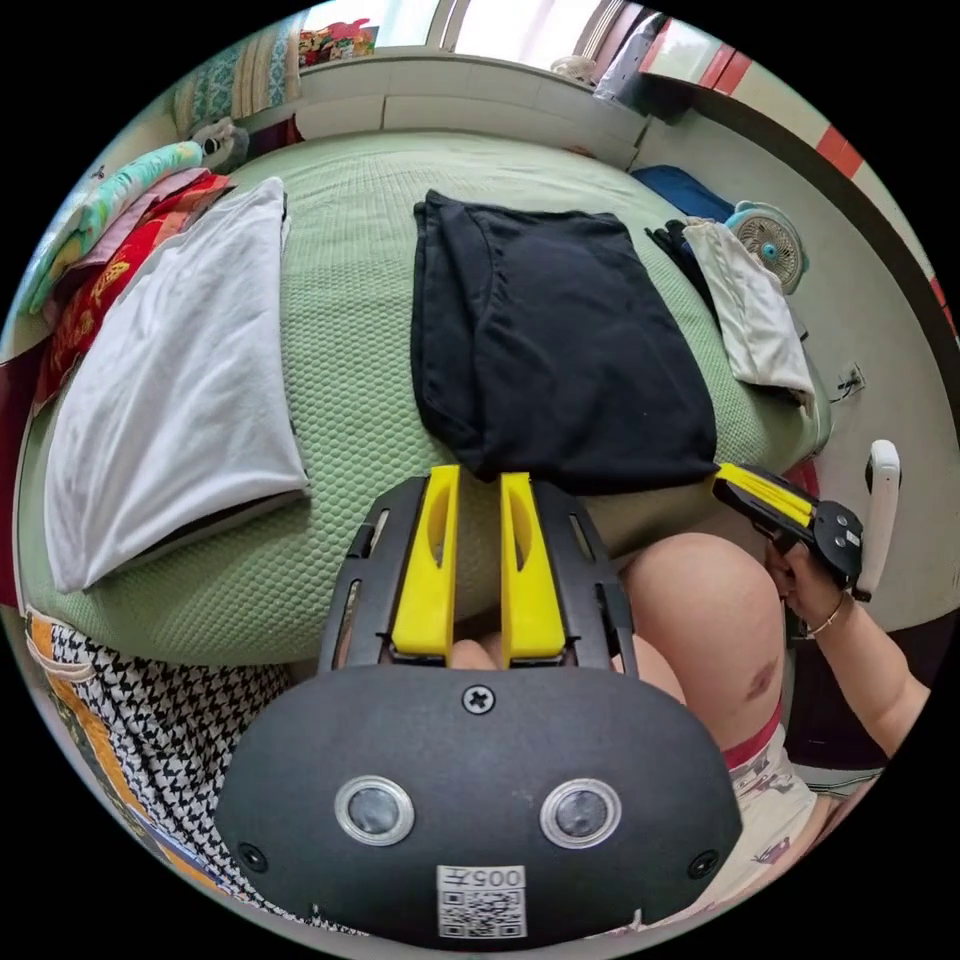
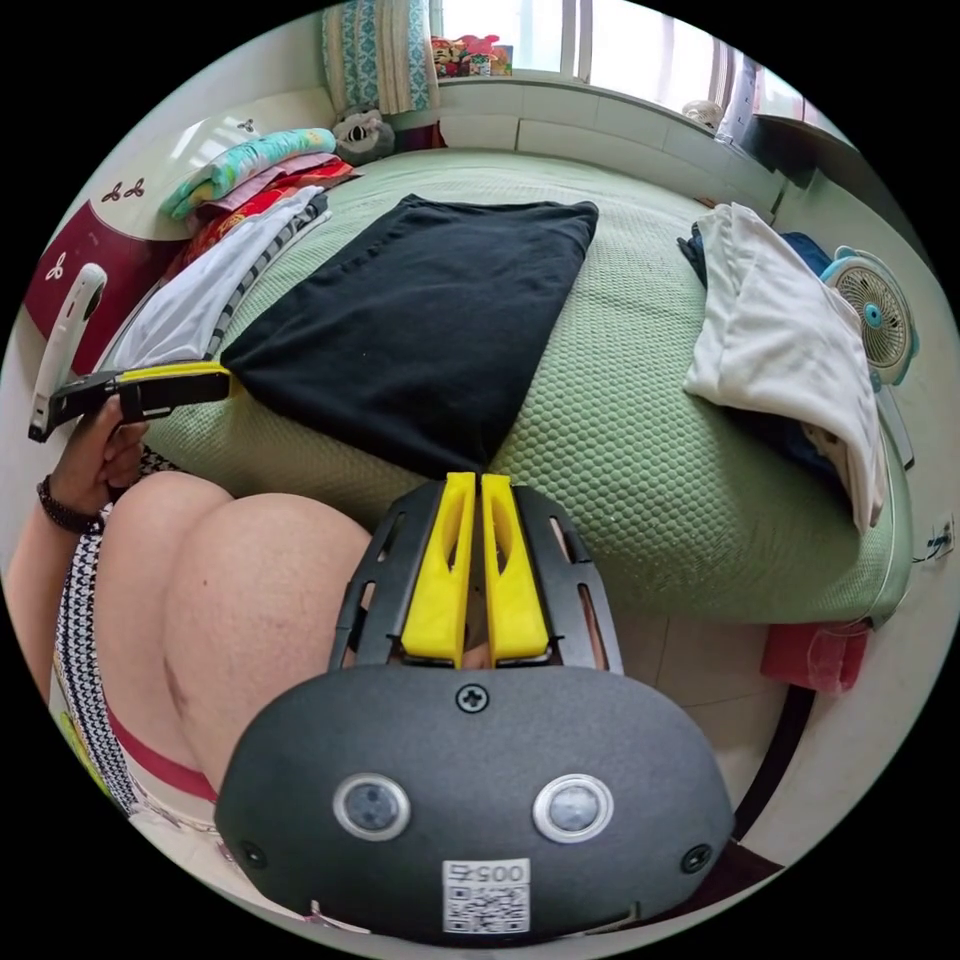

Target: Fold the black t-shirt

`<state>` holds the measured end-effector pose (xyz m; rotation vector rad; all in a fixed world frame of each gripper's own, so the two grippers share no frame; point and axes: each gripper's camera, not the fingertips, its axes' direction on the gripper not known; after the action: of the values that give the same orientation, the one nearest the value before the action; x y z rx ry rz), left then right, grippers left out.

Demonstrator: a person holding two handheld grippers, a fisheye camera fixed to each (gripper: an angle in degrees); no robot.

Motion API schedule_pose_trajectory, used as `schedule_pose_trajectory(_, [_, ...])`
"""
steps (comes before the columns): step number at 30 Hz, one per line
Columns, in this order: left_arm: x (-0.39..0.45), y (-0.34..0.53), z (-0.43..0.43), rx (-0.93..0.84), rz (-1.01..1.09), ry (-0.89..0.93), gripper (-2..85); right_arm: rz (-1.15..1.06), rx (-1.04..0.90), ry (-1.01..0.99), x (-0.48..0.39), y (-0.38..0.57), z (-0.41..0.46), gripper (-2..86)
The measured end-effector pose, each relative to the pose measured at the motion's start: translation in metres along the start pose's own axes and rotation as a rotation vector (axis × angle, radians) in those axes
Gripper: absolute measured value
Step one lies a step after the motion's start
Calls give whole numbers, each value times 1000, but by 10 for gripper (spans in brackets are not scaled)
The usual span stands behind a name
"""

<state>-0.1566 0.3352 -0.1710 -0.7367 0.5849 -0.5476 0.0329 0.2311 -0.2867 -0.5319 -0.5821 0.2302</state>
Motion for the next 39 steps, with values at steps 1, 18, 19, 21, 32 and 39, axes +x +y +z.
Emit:
schedule_pose_trajectory(1, [4, 0, -4, 25, 8, 4, 72, 2, 1, -2, 1, 1, 1, -9])
schedule_pose_trajectory(18, [37, -23, 22, -11, 43, -21, 87, 11, 3, -7, 4, 15, 9, -9])
schedule_pose_trajectory(19, [40, -24, 25, -23, 49, -36, 86, 11, 4, -5, 4, 16, 10, -9])
schedule_pose_trajectory(21, [45, -24, 27, -29, 62, -58, 83, 9, 5, 0, 3, 17, 10, -9])
schedule_pose_trajectory(32, [42, -6, 16, -116, 84, -106, 12, 5, 7, 17, 0, 20, 16, -9])
schedule_pose_trajectory(39, [15, 21, 12, -143, -6, -146, 0, 3, 9, 32, -2, 20, 19, -9])
